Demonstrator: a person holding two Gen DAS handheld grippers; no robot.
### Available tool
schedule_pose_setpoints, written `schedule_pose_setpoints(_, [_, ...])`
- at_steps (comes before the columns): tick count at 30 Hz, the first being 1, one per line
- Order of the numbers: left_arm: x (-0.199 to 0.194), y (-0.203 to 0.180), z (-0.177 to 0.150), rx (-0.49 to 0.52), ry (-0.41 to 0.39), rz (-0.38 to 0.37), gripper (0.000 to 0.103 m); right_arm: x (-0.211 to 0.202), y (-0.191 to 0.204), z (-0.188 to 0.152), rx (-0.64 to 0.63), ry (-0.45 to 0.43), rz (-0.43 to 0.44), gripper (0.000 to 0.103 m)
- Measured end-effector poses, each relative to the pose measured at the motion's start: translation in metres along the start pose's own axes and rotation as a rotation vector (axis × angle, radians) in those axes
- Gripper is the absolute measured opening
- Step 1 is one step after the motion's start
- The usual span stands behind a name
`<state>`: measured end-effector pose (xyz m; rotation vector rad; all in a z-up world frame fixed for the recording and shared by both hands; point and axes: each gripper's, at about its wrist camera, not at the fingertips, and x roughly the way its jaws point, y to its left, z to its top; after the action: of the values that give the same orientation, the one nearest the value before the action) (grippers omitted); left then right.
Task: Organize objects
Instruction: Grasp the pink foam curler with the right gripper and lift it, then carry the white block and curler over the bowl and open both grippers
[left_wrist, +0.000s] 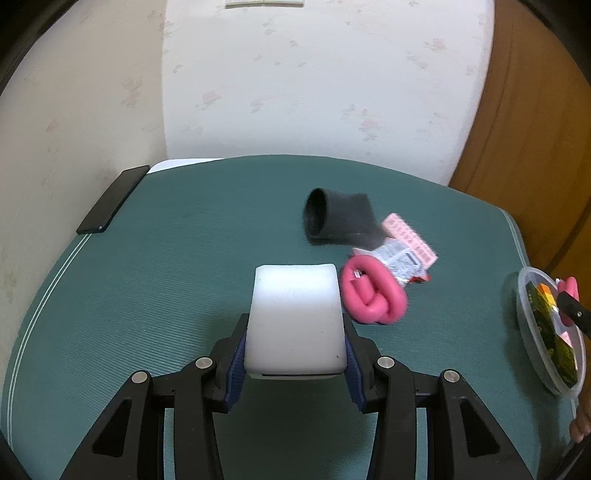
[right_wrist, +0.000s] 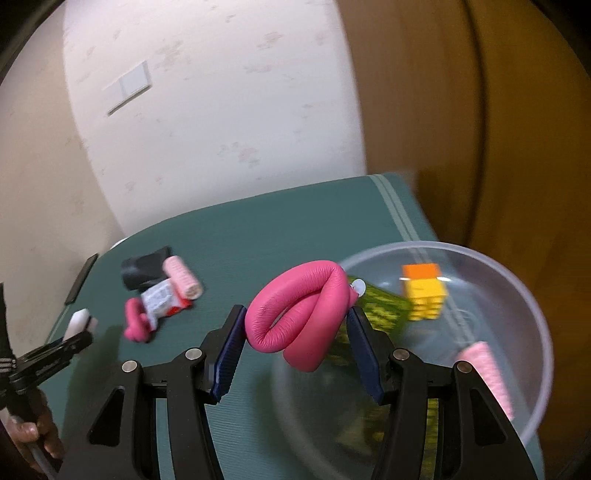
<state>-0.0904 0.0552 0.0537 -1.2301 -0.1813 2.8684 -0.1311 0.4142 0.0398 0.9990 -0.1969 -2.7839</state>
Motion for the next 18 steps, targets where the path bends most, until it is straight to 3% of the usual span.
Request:
schedule_pose_setpoints(9, [-0.012, -0.038, -0.006, 0.066, -0.001, -0.060, 0.047, -0.010, -0.048, -0.001, 0.042, -0.002, -0.080, 0.057])
schedule_pose_setpoints(18, [-0.023, -0.081, -0.010, 0.140, -0.002, -0.112, 0.047, -0.004, -0.086, 0.000, 0.091, 0.026, -0.096, 0.058])
